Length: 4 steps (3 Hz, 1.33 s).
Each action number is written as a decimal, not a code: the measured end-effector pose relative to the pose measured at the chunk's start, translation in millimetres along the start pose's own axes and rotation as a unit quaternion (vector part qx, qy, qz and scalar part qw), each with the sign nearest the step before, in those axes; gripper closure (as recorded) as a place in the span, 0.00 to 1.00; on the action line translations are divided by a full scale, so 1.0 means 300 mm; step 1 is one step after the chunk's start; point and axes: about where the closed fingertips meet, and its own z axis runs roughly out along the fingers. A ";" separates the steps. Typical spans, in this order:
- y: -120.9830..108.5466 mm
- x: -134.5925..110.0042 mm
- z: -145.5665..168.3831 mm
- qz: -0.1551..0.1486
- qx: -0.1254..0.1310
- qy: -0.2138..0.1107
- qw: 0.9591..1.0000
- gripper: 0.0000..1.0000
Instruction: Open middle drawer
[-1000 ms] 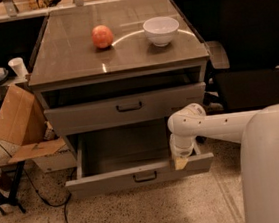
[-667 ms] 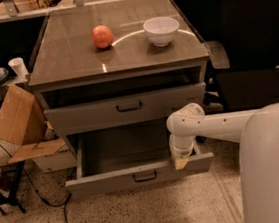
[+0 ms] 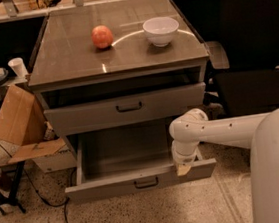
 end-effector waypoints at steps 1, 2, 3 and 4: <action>0.004 -0.001 -0.005 0.000 0.000 0.000 1.000 0.25; 0.092 -0.013 0.001 0.001 -0.013 -0.002 1.000 0.02; 0.187 -0.015 0.002 0.003 -0.032 -0.001 0.999 0.00; 0.255 -0.008 0.004 0.004 -0.048 -0.001 0.999 0.00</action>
Offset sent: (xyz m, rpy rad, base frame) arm -0.0697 0.0045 0.0030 0.0026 0.0608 -0.0017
